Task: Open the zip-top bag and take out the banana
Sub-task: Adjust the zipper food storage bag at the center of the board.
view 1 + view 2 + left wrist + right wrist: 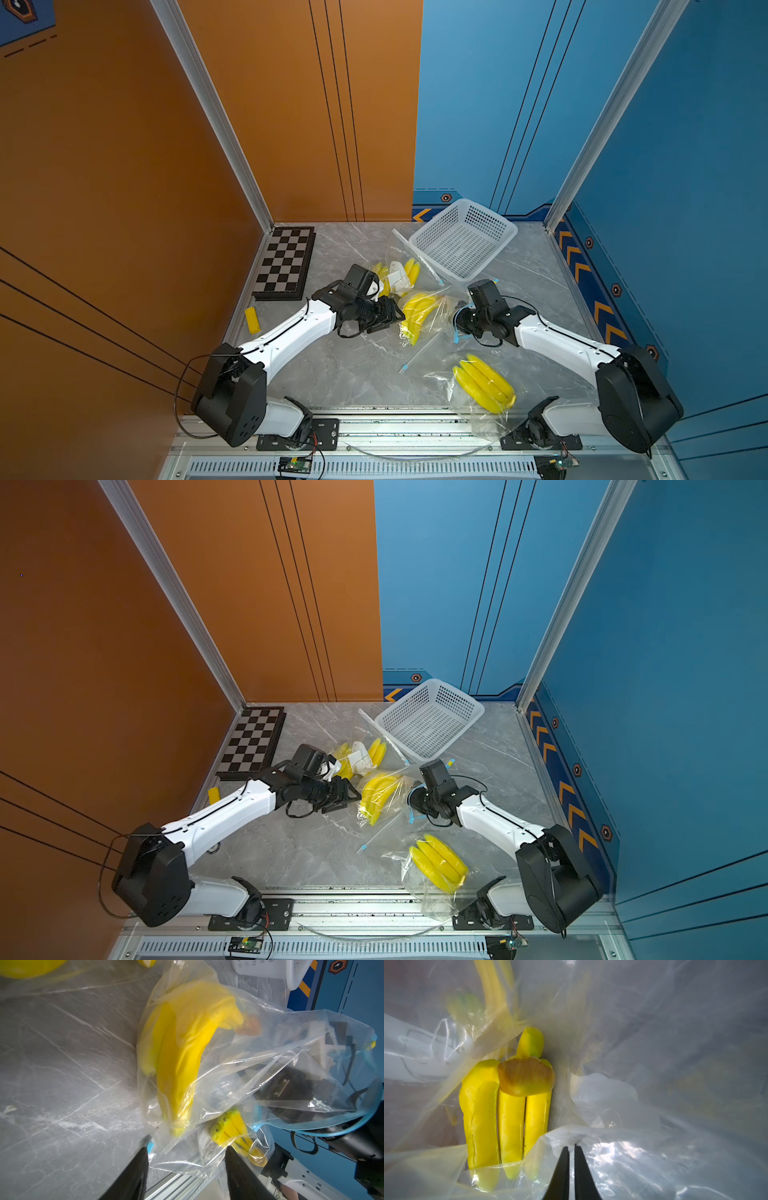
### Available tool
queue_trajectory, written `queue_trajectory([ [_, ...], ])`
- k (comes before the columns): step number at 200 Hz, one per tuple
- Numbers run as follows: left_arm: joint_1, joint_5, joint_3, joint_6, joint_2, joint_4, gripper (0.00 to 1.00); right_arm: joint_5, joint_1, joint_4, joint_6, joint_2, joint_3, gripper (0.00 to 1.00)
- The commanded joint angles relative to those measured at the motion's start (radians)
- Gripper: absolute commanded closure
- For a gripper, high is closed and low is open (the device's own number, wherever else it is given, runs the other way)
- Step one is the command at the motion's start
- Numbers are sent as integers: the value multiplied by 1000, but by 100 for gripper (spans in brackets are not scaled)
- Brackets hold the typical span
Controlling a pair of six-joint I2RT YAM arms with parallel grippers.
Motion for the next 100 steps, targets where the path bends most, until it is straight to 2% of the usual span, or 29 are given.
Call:
queue_trajectory([
  [1,-13,8,-23,-7,15,88,42,-28,-6,-1,-30,17,8,90],
  [38,12,22,-91,-56,45,217,43,-40,2,-5,-29,29,21,90],
  [74,79,46,-173,-162,71,455,25,-46,6,-10,-29,27,17,90],
  [100,117,58,-155,-139,83,450,23,-49,9,-11,-29,29,17,90],
])
